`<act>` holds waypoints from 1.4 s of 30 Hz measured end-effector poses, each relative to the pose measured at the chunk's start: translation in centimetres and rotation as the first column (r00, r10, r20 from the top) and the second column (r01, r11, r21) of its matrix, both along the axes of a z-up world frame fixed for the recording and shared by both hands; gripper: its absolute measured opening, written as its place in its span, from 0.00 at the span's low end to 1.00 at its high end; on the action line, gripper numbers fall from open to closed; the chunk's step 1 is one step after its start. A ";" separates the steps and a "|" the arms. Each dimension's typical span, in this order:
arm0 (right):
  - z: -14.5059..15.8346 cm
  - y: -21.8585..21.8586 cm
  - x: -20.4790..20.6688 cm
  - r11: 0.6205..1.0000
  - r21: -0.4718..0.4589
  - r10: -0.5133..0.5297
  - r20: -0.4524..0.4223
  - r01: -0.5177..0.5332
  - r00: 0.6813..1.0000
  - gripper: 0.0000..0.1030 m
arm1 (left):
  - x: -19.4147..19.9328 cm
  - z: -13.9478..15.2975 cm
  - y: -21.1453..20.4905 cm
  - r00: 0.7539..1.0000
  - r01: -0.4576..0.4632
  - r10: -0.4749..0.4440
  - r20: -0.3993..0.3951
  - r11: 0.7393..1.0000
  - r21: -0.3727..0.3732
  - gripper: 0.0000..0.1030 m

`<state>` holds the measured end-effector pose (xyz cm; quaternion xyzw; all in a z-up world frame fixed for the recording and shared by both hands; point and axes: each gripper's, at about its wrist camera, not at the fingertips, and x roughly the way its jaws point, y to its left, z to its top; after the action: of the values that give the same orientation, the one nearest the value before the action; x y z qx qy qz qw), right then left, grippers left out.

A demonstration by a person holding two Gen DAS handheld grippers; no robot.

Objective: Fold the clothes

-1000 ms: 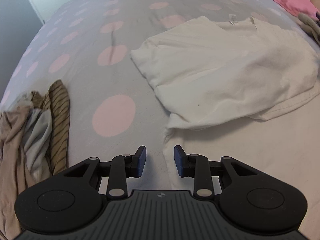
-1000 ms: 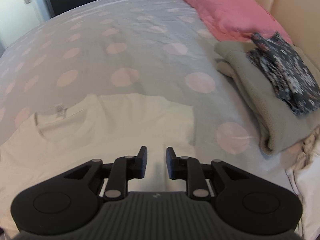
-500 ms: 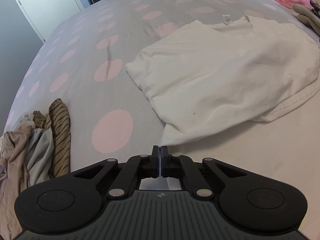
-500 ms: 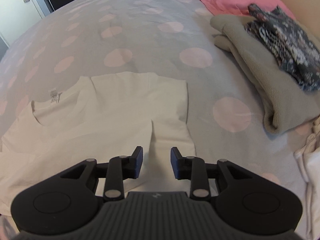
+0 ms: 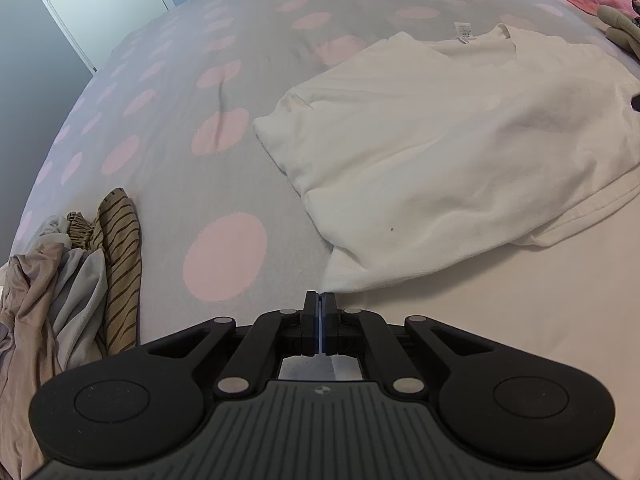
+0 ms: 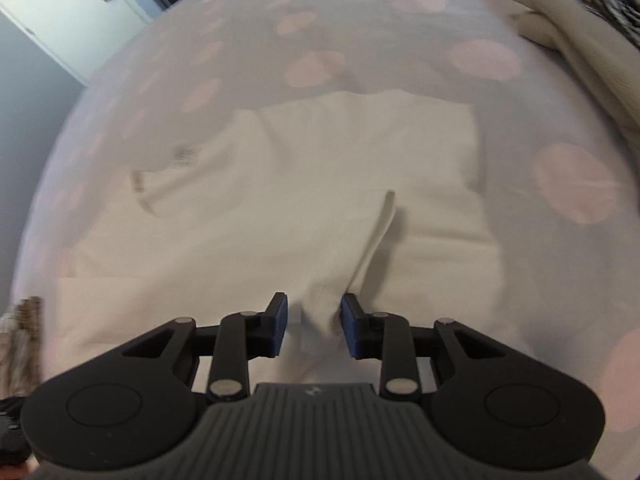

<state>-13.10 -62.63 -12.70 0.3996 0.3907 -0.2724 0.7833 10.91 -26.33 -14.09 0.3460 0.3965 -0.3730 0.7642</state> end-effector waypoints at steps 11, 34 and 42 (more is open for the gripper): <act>2.3 -0.9 -1.3 0.990 -0.072 -0.123 0.017 0.124 0.992 0.32 | 0.2 0.0 -0.3 1.000 -0.010 0.010 -0.002 1.000 0.006 0.00; -3.6 0.3 -3.1 0.974 0.112 -0.199 0.000 0.198 0.980 0.24 | 0.6 -0.4 0.2 1.000 -0.025 0.025 0.004 0.999 0.039 0.00; -0.8 -0.2 -3.5 0.973 0.061 -0.228 0.095 0.223 0.969 0.02 | 0.2 0.2 0.1 1.000 0.008 -0.008 -0.006 1.000 0.008 0.00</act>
<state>-16.59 -62.87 -13.46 0.4739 0.3091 -0.3292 0.7560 11.12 -26.23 -13.87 0.3496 0.3988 -0.3755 0.7601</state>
